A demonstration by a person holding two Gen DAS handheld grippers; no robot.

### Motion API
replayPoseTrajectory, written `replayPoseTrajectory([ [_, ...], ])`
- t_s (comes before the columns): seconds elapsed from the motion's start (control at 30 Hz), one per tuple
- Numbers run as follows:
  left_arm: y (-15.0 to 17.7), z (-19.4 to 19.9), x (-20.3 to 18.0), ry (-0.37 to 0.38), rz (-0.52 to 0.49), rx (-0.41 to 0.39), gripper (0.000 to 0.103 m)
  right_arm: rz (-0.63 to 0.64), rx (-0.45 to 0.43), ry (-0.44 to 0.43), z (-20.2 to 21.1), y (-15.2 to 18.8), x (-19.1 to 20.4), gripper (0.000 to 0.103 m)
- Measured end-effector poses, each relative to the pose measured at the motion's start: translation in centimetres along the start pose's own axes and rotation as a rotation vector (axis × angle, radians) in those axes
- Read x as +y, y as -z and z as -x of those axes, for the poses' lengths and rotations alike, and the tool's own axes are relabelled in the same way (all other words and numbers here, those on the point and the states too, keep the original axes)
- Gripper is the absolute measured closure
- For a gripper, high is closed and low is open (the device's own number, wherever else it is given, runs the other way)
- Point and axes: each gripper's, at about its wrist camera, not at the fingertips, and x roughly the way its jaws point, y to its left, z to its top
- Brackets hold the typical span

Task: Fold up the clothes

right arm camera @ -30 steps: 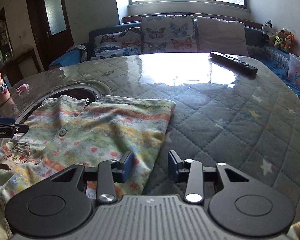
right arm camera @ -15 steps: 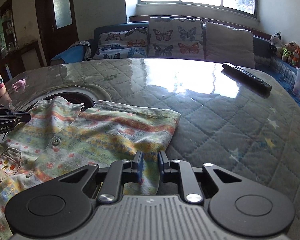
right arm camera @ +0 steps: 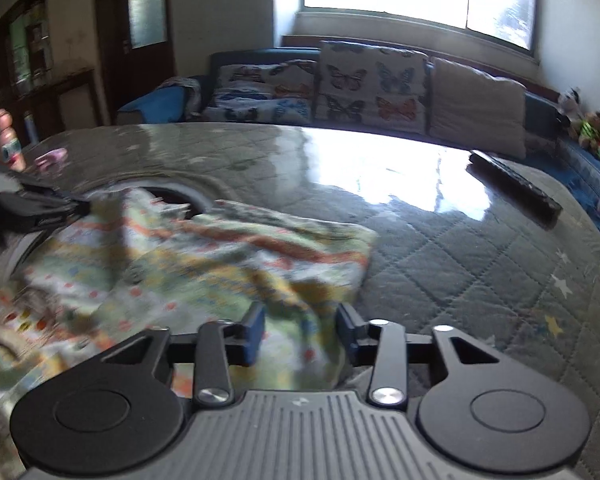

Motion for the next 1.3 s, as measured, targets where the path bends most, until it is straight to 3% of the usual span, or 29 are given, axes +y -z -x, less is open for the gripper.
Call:
replayPoseTrajectory([
  [0.13,1.6,3.4,-1.3,0.064,-0.035,-0.027,0.096,0.081,0.007,-0.096,1.9,1.4,2.8,0.042],
  [0.33,5.4,8.2,-4.3,0.157,-0.123,-0.058,0.092,0.168,0.026,-0.187,3.6,3.0,6.6,0.039],
  [0.4,6.8,9.5,-4.9,0.178,-0.135,-0.066,0.083,0.194,0.034,-0.208,4.3,3.7,7.4,0.038],
  [0.6,9.9,12.7,-5.7,0.165,-0.16,-0.113,0.083,0.242,0.051,-0.228,6.3,5.7,8.8,0.036],
  [0.7,11.1,14.2,-6.1,0.165,-0.158,-0.132,0.075,0.224,0.049,-0.228,7.3,6.2,8.6,0.029],
  [0.83,12.9,16.0,-7.2,0.136,-0.186,-0.177,0.075,0.175,0.06,-0.217,8.2,7.3,7.9,0.028],
  [0.97,13.7,17.1,-7.3,0.136,-0.171,-0.188,0.052,0.148,0.056,-0.2,9.0,8.3,7.4,0.027],
  [1.03,13.8,17.2,-6.7,0.136,-0.142,-0.176,0.049,0.131,0.051,-0.202,9.5,8.2,7.2,0.027],
  [1.3,13.8,18.1,-4.2,0.128,-0.032,-0.152,0.048,0.127,0.02,-0.386,11.4,7.1,9.5,0.039],
])
